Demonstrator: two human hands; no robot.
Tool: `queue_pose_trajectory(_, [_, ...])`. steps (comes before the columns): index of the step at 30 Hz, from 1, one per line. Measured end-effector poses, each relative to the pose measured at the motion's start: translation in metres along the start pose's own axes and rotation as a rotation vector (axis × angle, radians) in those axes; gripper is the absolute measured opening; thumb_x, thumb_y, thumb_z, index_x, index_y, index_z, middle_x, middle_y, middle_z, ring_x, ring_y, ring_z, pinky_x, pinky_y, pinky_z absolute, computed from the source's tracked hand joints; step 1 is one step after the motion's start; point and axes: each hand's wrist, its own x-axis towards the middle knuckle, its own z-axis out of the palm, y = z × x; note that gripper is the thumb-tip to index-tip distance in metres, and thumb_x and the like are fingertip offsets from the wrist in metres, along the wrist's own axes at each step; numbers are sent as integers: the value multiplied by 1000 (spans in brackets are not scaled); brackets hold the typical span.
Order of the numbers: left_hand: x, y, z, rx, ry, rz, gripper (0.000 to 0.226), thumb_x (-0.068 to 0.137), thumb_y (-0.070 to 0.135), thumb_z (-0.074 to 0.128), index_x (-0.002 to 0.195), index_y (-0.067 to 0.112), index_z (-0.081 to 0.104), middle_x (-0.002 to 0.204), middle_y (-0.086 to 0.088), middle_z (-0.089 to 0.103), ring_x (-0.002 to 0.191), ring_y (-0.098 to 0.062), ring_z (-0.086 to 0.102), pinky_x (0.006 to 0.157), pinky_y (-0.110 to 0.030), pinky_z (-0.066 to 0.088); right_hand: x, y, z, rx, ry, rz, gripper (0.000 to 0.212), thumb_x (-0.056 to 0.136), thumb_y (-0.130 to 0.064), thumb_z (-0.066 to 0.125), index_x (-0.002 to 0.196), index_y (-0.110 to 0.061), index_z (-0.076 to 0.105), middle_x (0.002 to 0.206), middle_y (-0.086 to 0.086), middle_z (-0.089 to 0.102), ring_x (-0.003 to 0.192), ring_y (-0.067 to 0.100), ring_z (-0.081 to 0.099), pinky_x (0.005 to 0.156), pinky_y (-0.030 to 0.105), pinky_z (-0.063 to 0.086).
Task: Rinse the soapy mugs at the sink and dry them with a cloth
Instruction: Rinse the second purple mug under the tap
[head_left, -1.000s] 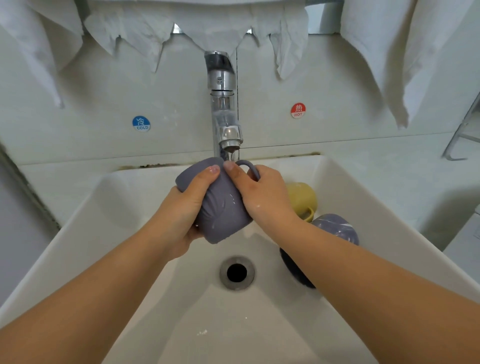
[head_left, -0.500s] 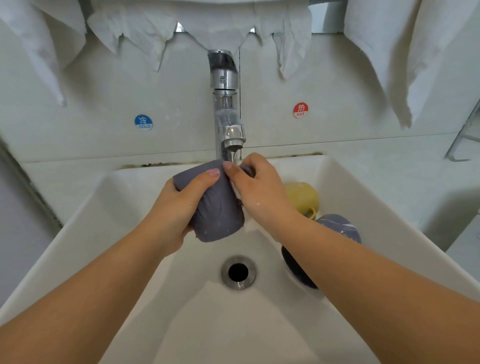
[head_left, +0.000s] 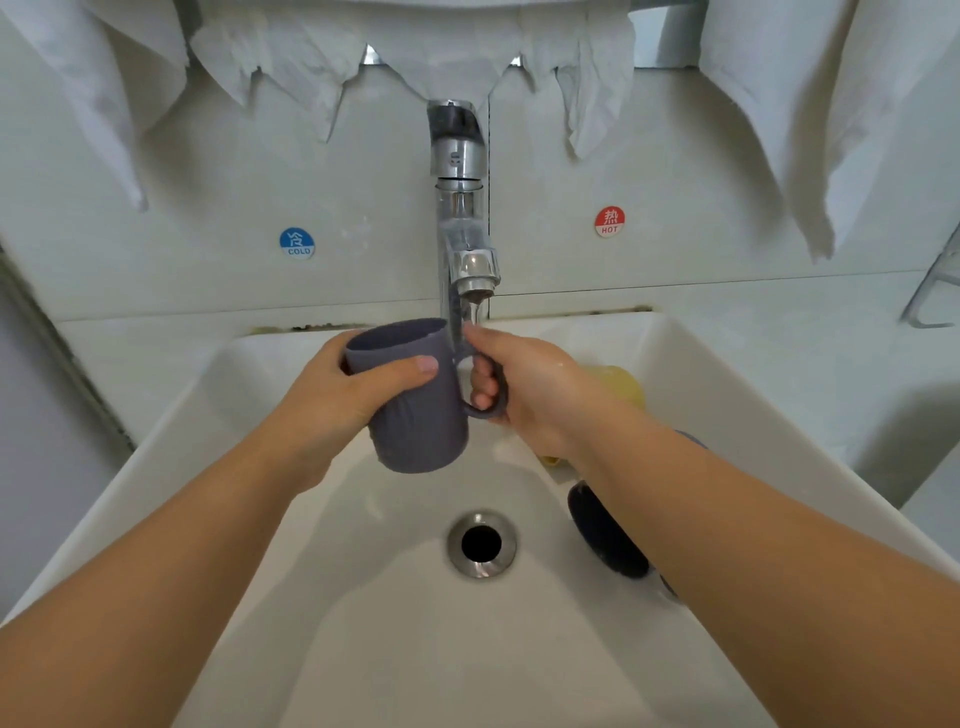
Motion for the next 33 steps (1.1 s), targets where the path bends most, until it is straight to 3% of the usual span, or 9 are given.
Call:
queue_pose_trajectory(4, [0,2,0,-13,31,-69,60,54,23,88,111,21,67,100,1,75,87,-10,71,72,-30,57,3,0,2,9,-1,25,43,99,-32,50,59,-16,42,43,-3,34,46,14,31,50,21,39])
queue_pose_trajectory(8, [2,2,-9,-254,128,-204,42,68,33,79,107,21,68,98,1,75,95,-18,69,75,-36,55,2,-6,1,210,-190,10,33,103,-23,39,78,-12,58,61,-3,50,60,9,47,55,15,44])
queue_pose_trajectory(12, [0,0,-1,-368,156,-304,39,79,39,69,113,21,66,108,-3,72,100,-22,68,79,-41,55,4,-4,-2,297,-186,-16,24,101,-17,44,88,-9,62,73,-5,58,68,6,49,62,13,48])
queue_pose_trajectory(15, [-4,-1,12,-358,144,-348,24,86,38,66,102,20,66,98,-3,73,88,-19,69,70,-38,56,7,0,-5,200,-67,-17,34,99,-30,50,70,-13,55,58,-5,50,55,7,42,52,16,39])
queue_pose_trajectory(18, [-5,-4,20,-327,124,-366,26,84,40,67,100,18,66,97,-4,73,85,-20,70,69,-38,56,9,2,-8,47,55,-37,50,94,-44,53,55,-14,46,48,-1,42,47,12,37,52,24,32])
queue_pose_trajectory(24, [-5,-3,20,-263,164,-376,26,85,40,68,98,17,65,91,-3,75,84,-19,69,72,-38,56,1,-1,-6,-278,91,-249,20,101,-23,44,92,-9,53,67,3,48,62,14,47,41,19,43])
queue_pose_trajectory(26, [-7,-2,23,-221,169,-335,23,85,36,69,97,17,66,83,0,76,77,-15,72,66,-35,57,-1,4,-10,-446,127,-377,8,98,-18,48,96,-15,55,74,-2,55,68,16,54,54,22,51])
queue_pose_trajectory(28, [-6,-2,24,-173,186,-294,30,83,35,71,103,13,66,91,-3,76,80,-15,72,66,-36,57,-3,9,-14,-612,155,-500,8,93,-14,53,94,-21,57,76,-7,58,71,16,58,69,33,55])
queue_pose_trajectory(33, [-5,-4,18,-91,202,-242,86,52,48,89,123,9,57,110,-7,71,95,-22,71,78,-45,60,-7,5,-21,-788,140,-582,3,88,-18,61,91,-18,61,70,-4,60,65,14,57,70,38,55])
